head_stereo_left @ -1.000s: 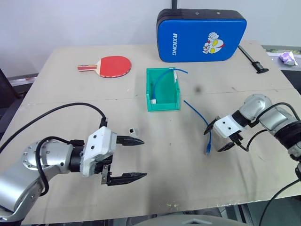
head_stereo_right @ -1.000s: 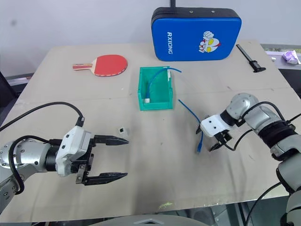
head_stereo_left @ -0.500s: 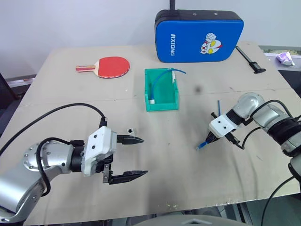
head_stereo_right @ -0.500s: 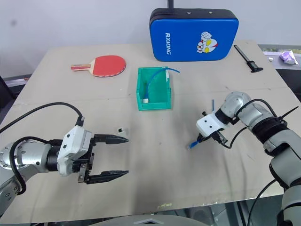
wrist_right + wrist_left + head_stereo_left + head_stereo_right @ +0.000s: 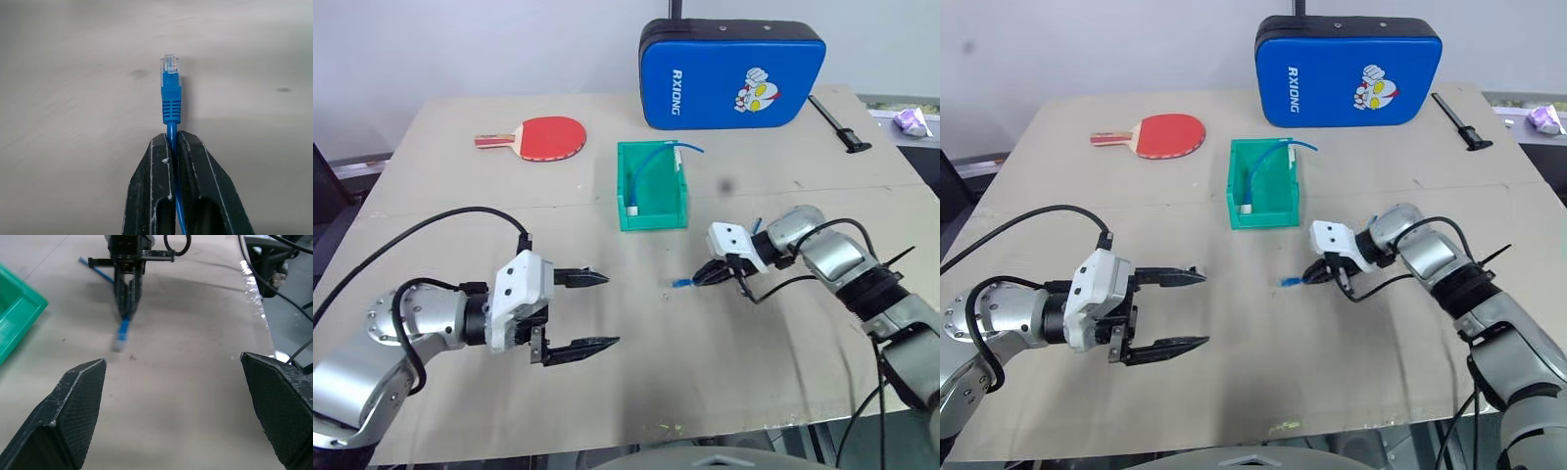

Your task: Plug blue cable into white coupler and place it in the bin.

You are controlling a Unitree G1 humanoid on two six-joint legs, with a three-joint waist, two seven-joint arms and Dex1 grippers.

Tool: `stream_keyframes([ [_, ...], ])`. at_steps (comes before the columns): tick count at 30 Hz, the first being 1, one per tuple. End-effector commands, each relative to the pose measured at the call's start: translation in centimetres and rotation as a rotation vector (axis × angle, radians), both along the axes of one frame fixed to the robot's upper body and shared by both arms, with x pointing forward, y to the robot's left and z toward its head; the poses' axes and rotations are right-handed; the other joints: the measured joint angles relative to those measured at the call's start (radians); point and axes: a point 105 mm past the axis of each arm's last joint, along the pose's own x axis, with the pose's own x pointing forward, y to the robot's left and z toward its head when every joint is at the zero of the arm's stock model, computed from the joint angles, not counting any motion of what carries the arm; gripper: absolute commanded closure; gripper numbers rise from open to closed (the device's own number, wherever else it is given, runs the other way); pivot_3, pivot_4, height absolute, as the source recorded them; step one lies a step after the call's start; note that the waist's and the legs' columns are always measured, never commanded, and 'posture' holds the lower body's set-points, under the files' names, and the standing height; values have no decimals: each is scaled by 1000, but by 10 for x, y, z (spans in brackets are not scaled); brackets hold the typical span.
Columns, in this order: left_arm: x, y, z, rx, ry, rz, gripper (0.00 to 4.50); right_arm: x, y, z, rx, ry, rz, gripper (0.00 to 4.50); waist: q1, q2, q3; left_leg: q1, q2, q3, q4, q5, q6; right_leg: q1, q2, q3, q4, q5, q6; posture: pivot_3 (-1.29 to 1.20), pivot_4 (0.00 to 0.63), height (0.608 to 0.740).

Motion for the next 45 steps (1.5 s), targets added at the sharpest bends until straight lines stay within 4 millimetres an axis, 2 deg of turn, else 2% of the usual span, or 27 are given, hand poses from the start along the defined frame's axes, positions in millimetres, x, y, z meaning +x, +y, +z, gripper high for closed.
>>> stream_keyframes([
  [1,4,3,6,26,-36,2,0,14,9,16,46,-58,-87,4434,1,0,0,0,0,0,0,0,-1,0,0,0,0,0,0,0,150,740],
  [4,8,6,7,33,-40,16,0,17,11,14,36,-86,-111,4434,1,0,0,-3,-1,0,0,2,-3,-2,0,0,0,2,4,0,150,740],
  [5,12,8,5,49,-53,38,0,16,10,14,34,-100,-99,4053,1,0,0,-6,-2,-1,0,2,-4,-5,-1,-1,0,2,4,0,150,740],
  [7,19,11,2,73,-68,83,0,13,6,18,49,-109,-83,3675,0,0,0,-8,-2,-1,1,2,-4,-7,-1,-1,0,3,4,0,150,740],
  [9,24,12,-1,75,-62,125,0,12,4,27,91,-107,-93,2805,2,0,0,-8,-3,-2,1,2,-4,-7,-1,-1,-1,3,5,0,150,740],
  [13,38,12,-5,107,-110,195,0,11,-6,54,212,-141,-124,742,0,0,0,-9,-4,-2,1,2,-4,-7,-2,-2,-1,3,5,0,150,740],
  [15,52,9,-5,122,-144,235,0,-5,-17,70,333,-101,-134,50,3,0,0,-9,-4,-3,1,2,-3,-7,-2,-2,0,3,5,0,150,740],
  [17,65,1,-1,141,-177,243,0,-26,-30,76,416,-46,-147,50,22,-1,0,-9,-4,-7,1,1,-1,-5,-1,-4,0,3,5,0,150,740],
  [21,87,-16,-1,154,-161,168,0,-55,-45,66,488,2,-247,50,29,-2,-1,-11,-6,-10,2,0,0,-5,-2,-5,0,3,5,0,150,740],
  [25,105,-31,-14,250,-116,23,0,-76,-57,58,620,-32,-377,50,18,-2,-1,-8,-10,-8,3,0,1,-2,-1,-4,1,3,5,0,150,740],
  [32,134,-53,-37,438,-100,-160,0,-98,-77,21,575,-63,-583,50,22,-2,-1,-8,-9,-7,4,0,1,-2,3,-3,2,2,5,0,150,740],
  [35,148,-67,-43,477,-113,-179,0,-102,-75,18,591,-73,-621,50,23,-3,-2,-8,-9,-8,5,0,1,-2,3,-1,2,3,6,0,150,740],
  [41,155,-83,-48,466,-91,-205,0,-105,-78,6,555,-74,-691,50,22,-3,-2,-8,-9,-8,7,0,1,-1,3,-1,2,3,7,0,150,740],
  [45,149,-75,-56,501,-51,-239,1792,-103,-81,5,554,-91,-711,0,22,-3,-2,-8,-9,-8,8,0,1,-1,3,-1,2,3,7,0,150,740],
])
